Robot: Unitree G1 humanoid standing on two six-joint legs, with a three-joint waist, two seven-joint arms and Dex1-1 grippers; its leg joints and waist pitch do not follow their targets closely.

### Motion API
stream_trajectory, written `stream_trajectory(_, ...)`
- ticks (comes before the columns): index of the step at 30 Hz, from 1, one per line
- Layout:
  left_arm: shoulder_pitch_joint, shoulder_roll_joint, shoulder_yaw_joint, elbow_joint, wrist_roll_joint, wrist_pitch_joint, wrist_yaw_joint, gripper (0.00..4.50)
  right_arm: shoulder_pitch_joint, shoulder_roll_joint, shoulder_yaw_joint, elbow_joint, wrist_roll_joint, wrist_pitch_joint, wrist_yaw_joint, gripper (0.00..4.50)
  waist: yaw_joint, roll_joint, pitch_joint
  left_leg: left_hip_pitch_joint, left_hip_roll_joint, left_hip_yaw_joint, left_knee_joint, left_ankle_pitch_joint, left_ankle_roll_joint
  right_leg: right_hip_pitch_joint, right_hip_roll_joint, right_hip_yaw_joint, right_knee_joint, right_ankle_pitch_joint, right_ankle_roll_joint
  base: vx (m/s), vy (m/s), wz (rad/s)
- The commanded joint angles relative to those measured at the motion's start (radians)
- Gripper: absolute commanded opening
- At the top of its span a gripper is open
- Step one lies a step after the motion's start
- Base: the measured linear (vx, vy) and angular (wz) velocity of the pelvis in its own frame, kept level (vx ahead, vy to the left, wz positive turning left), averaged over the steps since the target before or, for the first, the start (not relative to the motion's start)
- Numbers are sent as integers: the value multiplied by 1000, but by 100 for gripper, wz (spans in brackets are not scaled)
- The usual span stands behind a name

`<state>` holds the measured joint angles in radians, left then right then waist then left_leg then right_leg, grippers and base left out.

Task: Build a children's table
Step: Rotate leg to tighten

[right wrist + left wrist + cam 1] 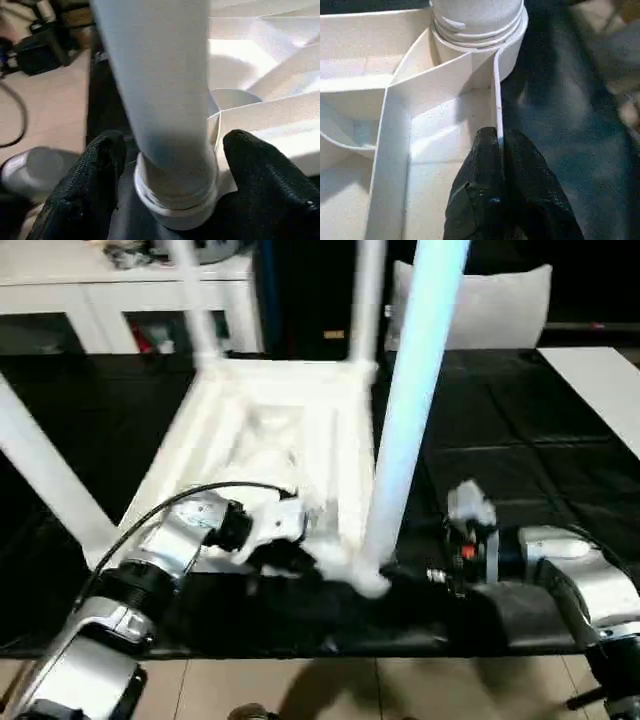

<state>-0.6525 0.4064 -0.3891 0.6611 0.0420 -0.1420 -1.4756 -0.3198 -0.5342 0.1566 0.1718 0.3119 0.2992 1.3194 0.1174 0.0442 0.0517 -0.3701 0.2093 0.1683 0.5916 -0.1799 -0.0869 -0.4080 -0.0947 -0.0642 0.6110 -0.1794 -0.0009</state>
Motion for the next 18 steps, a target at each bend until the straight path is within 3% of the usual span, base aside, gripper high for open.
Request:
stream_trajectory(1,-34,-9,-41,-28,-1,-43,-81,0,-24,-12,14,4,12,-4,35,311,-6,-13,-73,11,17,10,-62,-182,67,56,-39,35,-65,-153,-251,0,0,0)
stream_trajectory(13,-48,-22,-45,-7,-4,-69,-98,0,-39,4,37,10,24,8,75,205,-7,-17,-73,8,14,9,-62,-177,63,58,-39,34,-67,-186,-237,0,0,0)
stream_trajectory(16,-46,-19,-34,3,-3,-51,-66,0,-26,22,22,-16,50,50,49,197,-7,-17,-73,7,14,8,-62,-174,62,58,-38,34,-66,-179,-239,0,0,0)
stream_trajectory(18,-37,-16,-15,-9,2,13,-3,0,-8,45,-3,-51,69,96,-14,194,-7,-14,-71,8,15,8,-64,-179,56,57,-38,35,-67,-187,-236,0,0,0)
